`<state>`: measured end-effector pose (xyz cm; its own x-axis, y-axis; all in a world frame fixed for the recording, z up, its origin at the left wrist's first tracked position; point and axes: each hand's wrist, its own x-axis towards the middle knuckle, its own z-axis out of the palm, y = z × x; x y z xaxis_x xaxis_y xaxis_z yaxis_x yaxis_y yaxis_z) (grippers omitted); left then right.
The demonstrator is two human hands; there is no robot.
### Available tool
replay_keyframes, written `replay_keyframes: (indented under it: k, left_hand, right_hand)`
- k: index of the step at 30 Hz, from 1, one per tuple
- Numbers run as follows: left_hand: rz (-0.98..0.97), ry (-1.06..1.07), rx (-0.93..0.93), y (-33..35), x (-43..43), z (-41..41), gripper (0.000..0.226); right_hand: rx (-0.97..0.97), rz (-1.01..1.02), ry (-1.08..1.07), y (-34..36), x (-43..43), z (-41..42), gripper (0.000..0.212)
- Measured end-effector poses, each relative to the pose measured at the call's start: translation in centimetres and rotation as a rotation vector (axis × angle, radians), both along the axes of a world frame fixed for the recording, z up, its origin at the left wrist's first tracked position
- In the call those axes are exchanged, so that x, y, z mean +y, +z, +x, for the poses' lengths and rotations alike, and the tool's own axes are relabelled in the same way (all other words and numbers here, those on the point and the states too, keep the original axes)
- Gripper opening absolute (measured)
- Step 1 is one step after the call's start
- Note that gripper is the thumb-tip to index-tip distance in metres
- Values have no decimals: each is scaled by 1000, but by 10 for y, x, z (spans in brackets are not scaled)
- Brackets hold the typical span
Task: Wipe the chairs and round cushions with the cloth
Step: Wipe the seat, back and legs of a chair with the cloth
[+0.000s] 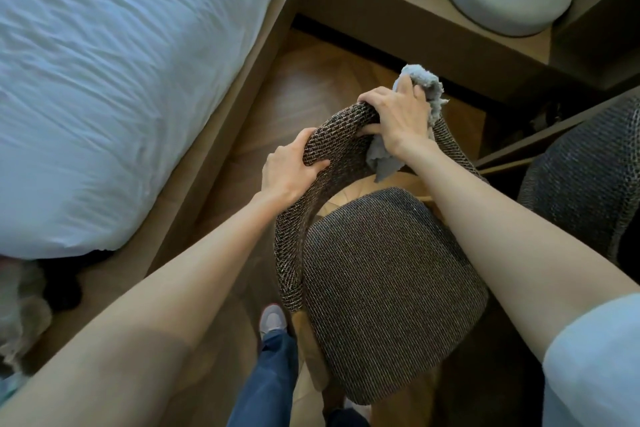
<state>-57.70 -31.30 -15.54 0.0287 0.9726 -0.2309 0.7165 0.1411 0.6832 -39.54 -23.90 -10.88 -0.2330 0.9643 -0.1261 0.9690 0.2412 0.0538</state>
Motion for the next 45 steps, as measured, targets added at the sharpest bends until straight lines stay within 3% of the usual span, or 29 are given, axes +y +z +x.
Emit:
replay_keyframes:
  k: [5,9,14,18,23,25,30,34,39,41,43,45]
  left_hand:
    - [-15,18,0,2,-9,9,58]
    - [73,113,-89,12,-32,24,67]
    - [197,133,-119,26,-92,65,62]
    - [80,83,-255,19,-152,113,66]
    - [-173,2,-269,7,-224,182,92]
    - [-233,5,-272,8,-249,206,85]
    - [-246,90,-329,22,-290,247,16]
    - [-292,214,-462,32,-306,258,6]
    - [-312,299,-448,51,-309,257,15]
    - [-286,230,-458,59,-312,255,24]
    - [-248,84,-417,61,-319,250,54]
    - [-208,-88,-226,61,-330,243,78]
  right_hand:
    - [145,19,-1,-2,-5,9,49]
    - [478,92,-118,-3,-38,27,49]
    - [817,-90,-179,-12,-111,73,35]
    - [1102,-405,-413,-5,-173,116,38]
    - [1367,-639,-502,21,-234,176,35]
    - [1427,-695,-522,30,-251,196,31]
    - [1454,-784,-557,29,-284,232,29]
    - [1254,-665,-438,22,-302,255,32]
    - [831,-816,29,19,-322,274,29]
    - [664,-797,170,17,-329,275,32]
    - [676,-697,246,16,-336,274,23]
    - [766,-607,210,19,-341,273,12]
